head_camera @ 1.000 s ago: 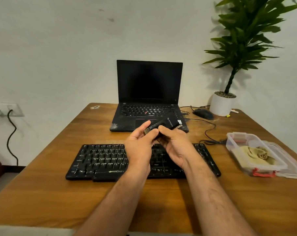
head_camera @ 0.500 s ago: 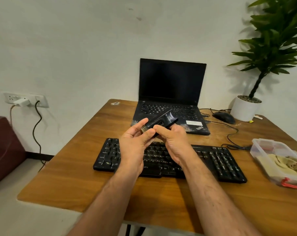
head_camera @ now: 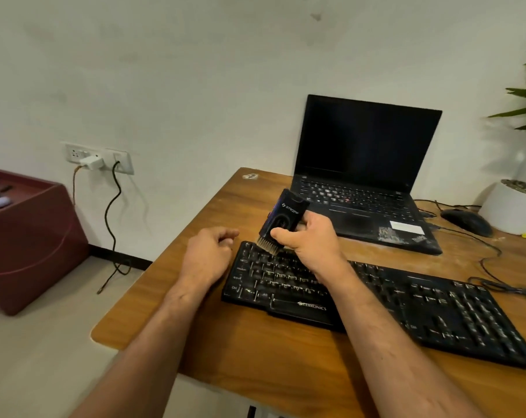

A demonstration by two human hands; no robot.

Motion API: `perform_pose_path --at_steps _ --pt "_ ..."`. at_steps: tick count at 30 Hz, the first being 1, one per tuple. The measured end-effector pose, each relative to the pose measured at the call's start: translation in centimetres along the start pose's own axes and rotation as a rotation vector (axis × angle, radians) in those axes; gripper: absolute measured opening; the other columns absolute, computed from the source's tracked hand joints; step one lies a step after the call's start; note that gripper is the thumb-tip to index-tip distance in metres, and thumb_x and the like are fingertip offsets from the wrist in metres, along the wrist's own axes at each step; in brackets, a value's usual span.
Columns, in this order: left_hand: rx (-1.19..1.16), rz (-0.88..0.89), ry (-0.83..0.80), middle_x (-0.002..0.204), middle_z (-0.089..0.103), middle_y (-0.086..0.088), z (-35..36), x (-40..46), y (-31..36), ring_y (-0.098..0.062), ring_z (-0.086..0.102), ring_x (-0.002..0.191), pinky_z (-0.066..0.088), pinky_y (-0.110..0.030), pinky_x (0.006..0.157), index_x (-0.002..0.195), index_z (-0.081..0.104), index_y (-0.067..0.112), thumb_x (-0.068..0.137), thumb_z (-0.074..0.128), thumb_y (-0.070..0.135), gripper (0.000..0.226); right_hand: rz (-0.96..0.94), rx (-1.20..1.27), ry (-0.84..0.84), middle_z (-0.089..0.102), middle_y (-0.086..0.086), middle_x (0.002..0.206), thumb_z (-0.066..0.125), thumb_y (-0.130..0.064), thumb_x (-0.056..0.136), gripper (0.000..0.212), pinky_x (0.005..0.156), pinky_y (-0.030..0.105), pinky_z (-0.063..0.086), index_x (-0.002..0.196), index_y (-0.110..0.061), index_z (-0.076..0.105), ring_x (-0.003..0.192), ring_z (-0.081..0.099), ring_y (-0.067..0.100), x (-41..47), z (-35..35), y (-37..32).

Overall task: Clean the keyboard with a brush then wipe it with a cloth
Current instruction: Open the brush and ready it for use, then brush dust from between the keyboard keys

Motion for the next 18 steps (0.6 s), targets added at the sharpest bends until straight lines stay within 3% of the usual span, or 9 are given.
perform_pose_path --at_steps 3,7,10,12,15,18 --pt "-0.001 0.006 -0.030 0.112 0.072 0.008 0.2 0.9 -0.9 -0.003 0.064 0.084 0.053 -0.024 0.088 0.116 0.072 0.026 0.098 0.061 0.019 0.023 -0.009 -0.142 -0.030 0.078 -0.004 0.095 0.084 -0.015 0.078 0.030 0.081 0.041 0.062 0.103 -0.026 0.069 0.085 0.075 0.012 0.7 0.4 0.2" --pt "-0.001 0.027 -0.029 0.106 0.074 0.008 0.7 1.0 -0.9 -0.005 0.065 0.091 0.047 -0.015 0.082 0.111 0.075 0.027 0.097 0.062 0.020 0.021 -0.051 -0.271 -0.117 0.076 -0.011 0.098 0.083 -0.018 0.078 0.038 0.077 0.028 0.061 0.113 -0.022 0.070 0.088 0.072 0.004 0.8 1.8 0.2" --pt "0.045 0.026 -0.014 0.097 0.073 0.009 1.0 1.2 -0.9 -0.007 0.066 0.087 0.049 -0.019 0.081 0.111 0.076 0.025 0.097 0.060 0.021 0.020 -0.061 -0.298 -0.115 0.072 -0.016 0.093 0.080 -0.017 0.080 0.032 0.060 0.012 0.052 0.108 -0.023 0.066 0.080 0.069 0.000 1.2 2.6 0.2" --pt "0.052 0.016 -0.009 0.091 0.070 0.012 1.1 1.3 -1.0 -0.006 0.066 0.086 0.052 -0.023 0.084 0.111 0.075 0.025 0.097 0.061 0.022 0.020 -0.049 -0.305 -0.117 0.072 -0.013 0.093 0.079 -0.016 0.081 0.033 0.058 0.015 0.053 0.111 -0.022 0.066 0.079 0.070 0.003 1.5 2.7 0.3" --pt "0.053 0.010 -0.007 0.091 0.071 0.013 1.3 1.4 -1.1 -0.005 0.066 0.086 0.054 -0.026 0.087 0.109 0.075 0.027 0.097 0.061 0.023 0.019 -0.059 -0.343 -0.145 0.074 -0.008 0.096 0.079 -0.016 0.081 0.035 0.068 0.025 0.058 0.114 -0.020 0.067 0.084 0.071 0.010 1.4 2.5 0.2" --pt "0.043 0.013 0.003 0.085 0.068 0.018 1.4 1.4 -1.3 0.002 0.062 0.081 0.049 -0.018 0.076 0.104 0.075 0.029 0.096 0.061 0.023 0.017 -0.107 -0.406 -0.177 0.072 -0.010 0.099 0.079 -0.018 0.082 0.035 0.065 0.016 0.048 0.114 -0.021 0.067 0.087 0.067 0.004 1.1 1.9 -0.1"
Point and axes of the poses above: each hand's wrist, its own x-axis towards the middle knuckle, its own z-axis out of the palm, y = z × x, the point moved 2 cm from there along x, towards the middle knuckle
